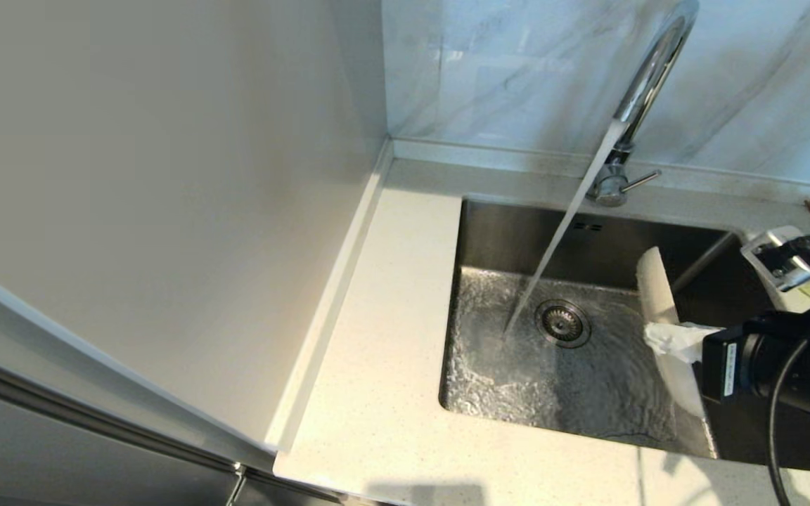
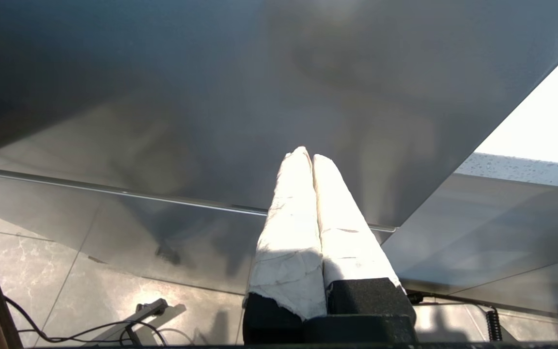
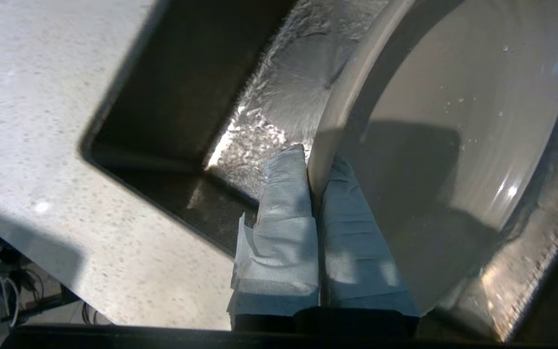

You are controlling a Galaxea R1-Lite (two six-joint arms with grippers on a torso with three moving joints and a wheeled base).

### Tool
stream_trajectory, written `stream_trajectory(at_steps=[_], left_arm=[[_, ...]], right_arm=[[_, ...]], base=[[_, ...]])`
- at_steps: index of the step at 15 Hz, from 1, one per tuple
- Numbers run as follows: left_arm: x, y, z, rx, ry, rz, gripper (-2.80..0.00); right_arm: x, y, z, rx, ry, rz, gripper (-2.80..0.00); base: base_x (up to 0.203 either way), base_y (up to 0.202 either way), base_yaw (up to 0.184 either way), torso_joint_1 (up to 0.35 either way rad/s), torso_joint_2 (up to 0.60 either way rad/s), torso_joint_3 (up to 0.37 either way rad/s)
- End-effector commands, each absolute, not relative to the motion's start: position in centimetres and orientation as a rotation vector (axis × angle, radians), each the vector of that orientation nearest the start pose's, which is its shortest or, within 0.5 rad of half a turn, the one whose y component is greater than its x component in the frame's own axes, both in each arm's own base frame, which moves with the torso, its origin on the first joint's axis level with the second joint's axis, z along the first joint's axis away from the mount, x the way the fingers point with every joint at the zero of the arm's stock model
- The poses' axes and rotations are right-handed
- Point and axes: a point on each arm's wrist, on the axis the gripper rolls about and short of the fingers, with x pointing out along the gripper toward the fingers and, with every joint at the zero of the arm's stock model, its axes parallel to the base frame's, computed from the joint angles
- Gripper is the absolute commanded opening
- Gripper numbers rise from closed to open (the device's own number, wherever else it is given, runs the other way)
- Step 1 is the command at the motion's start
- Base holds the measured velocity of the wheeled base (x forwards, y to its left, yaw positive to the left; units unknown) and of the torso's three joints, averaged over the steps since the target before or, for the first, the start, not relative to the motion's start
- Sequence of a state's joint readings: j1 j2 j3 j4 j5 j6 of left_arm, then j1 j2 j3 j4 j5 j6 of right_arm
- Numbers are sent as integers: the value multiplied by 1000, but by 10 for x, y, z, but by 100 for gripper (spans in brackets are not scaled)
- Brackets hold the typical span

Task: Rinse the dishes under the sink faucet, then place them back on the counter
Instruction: Rinse the plate

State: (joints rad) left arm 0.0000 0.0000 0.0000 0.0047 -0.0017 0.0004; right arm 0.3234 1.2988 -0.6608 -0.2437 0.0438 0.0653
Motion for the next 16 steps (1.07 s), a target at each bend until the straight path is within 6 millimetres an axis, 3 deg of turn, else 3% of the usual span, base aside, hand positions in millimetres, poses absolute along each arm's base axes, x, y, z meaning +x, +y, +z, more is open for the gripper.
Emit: stream_trajectory(at_steps=[1,7,12,16], left_arm=[[-23,0,75,0,5,-2,-280],[-23,0,75,0,5,-2,-280],[-23,0,75,0,5,-2,-280],[-23,0,75,0,5,-2,-280]], right_arm=[[199,78,205,-4,420,397,-280],[235,119,226,65,383,475,-280],[260,132,225,67,336,419,-280],[265,132,225,59,322,343,-280]], base=[[0,0,0,0,0,0],[0,0,0,0,0,0],[0,0,0,0,0,0],[0,0,0,0,0,0]])
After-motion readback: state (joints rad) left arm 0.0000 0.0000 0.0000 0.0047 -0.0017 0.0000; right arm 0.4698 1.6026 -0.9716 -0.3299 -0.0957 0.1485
